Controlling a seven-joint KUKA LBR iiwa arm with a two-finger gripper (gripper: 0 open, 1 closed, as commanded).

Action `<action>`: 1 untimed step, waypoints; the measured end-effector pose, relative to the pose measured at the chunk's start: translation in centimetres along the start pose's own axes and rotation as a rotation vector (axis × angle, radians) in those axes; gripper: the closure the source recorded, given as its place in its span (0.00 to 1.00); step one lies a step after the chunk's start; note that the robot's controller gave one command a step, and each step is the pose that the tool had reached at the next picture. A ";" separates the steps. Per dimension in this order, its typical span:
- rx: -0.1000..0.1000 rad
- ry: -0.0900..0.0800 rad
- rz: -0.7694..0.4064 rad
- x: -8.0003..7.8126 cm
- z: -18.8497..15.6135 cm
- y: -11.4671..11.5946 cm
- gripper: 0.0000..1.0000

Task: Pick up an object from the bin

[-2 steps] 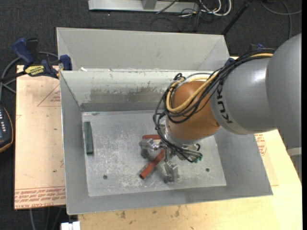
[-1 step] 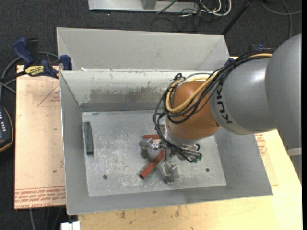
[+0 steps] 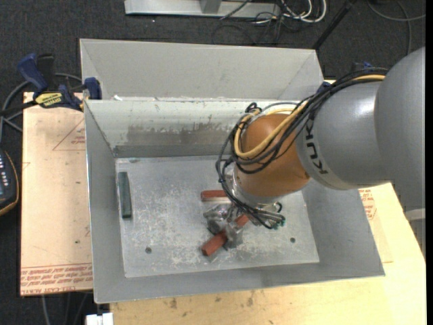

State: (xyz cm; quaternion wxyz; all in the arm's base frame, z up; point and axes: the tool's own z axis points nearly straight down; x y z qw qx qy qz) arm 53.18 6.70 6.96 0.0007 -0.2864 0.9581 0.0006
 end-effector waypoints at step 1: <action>0.002 -0.004 0.003 -0.1 -3.8 0.0 1.00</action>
Offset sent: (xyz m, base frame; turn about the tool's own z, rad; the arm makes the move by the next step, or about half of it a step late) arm -0.0001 -0.0002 0.0359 0.0000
